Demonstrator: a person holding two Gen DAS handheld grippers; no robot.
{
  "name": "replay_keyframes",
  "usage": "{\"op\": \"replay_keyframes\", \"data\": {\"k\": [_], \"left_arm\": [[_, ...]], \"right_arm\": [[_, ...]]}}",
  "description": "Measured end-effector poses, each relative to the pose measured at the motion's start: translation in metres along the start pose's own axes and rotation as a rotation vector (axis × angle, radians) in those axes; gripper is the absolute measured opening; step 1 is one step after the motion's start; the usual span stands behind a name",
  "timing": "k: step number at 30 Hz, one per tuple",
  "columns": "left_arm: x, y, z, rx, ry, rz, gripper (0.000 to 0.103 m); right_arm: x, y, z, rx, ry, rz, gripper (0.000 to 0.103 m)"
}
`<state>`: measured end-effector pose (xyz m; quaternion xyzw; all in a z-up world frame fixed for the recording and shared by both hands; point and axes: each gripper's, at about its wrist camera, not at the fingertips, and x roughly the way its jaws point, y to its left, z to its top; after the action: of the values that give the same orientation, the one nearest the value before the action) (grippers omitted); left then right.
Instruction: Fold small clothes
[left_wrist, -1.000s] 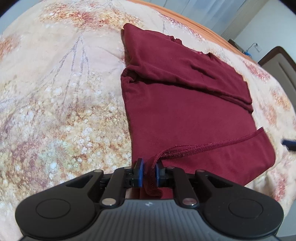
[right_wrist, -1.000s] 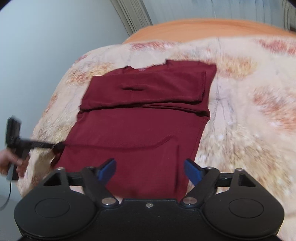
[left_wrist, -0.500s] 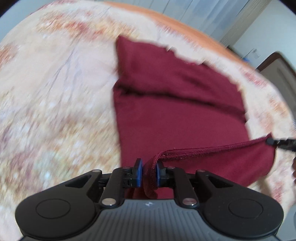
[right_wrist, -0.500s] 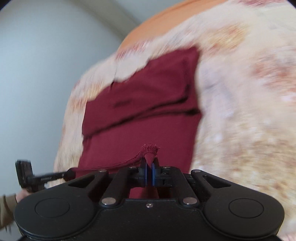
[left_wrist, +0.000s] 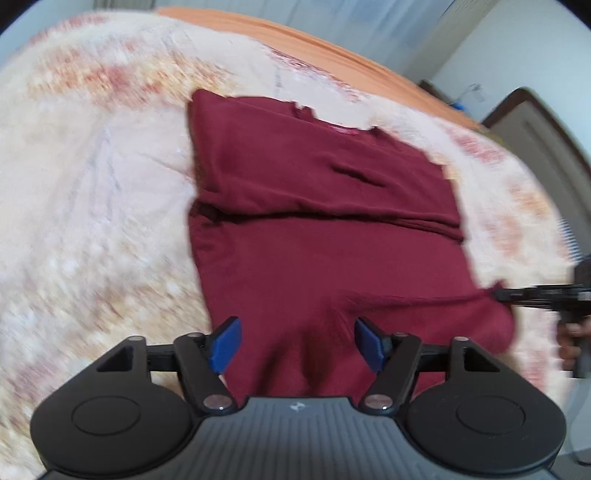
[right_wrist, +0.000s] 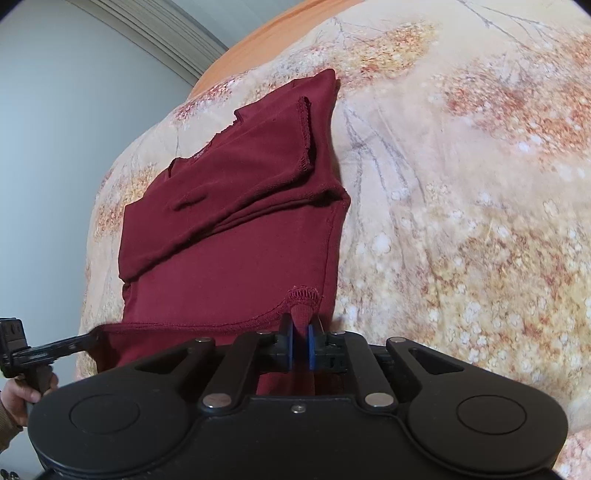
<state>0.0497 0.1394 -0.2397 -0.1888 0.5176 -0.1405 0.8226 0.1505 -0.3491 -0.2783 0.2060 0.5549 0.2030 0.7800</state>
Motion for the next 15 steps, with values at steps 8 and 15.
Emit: {"op": "replay_keyframes", "data": {"k": [8,15], "left_arm": [[-0.008,0.0,-0.006,0.054,-0.019,0.063,0.079],[0.032,0.002,0.012,0.053,0.011,0.097,0.058]], "right_arm": [[0.005,0.001,0.003,-0.018,0.019,-0.008,0.011],[0.009,0.005,0.005,-0.026,0.032,-0.017,0.019]]}}
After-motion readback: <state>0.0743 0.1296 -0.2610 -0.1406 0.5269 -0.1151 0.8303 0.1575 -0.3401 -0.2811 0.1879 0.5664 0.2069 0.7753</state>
